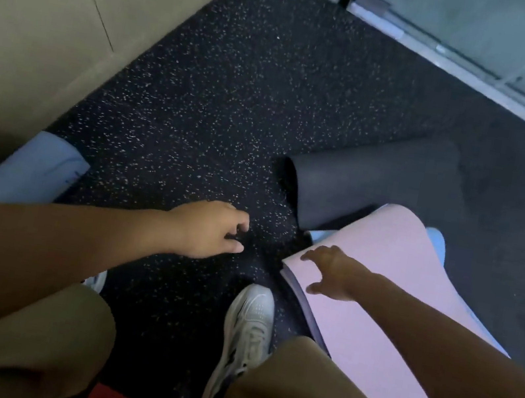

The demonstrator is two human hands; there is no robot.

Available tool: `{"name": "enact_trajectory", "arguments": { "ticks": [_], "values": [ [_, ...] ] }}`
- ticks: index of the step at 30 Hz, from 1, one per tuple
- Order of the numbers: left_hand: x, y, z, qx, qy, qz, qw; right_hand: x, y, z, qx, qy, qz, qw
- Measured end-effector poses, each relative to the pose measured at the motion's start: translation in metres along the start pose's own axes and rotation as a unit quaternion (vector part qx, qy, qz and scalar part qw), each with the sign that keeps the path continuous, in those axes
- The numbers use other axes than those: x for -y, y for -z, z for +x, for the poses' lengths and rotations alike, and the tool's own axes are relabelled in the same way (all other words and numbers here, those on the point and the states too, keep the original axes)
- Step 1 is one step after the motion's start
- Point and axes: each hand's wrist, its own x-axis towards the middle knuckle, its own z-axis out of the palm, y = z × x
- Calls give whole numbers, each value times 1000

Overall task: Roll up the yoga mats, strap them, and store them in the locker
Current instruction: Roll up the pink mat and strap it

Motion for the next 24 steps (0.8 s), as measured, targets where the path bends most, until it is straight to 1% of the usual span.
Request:
{"name": "enact_trajectory", "arguments": {
  "ticks": [5, 7, 12, 18, 20, 24],
  "values": [
    [18, -16, 2, 23, 26, -5, 999, 8, -1, 47, 7, 58, -75, 996],
    [24, -17, 2, 23, 39, -16, 999, 6, 0, 61, 11, 56, -77, 995],
    [27, -15, 7, 14, 62, -44, 997, 3, -9, 74, 52, 38, -89, 994],
    [17, -19, 4, 41, 67, -35, 996, -1, -8, 59, -9, 74, -169, 983],
    [11, -17, 1, 51, 67, -30, 996, -4, -1, 49, -12, 75, -161, 984],
    [-10, -3, -4, 42, 63, -33, 997, -17, 18, 19, 2, 37, -85, 996]
  ]
}}
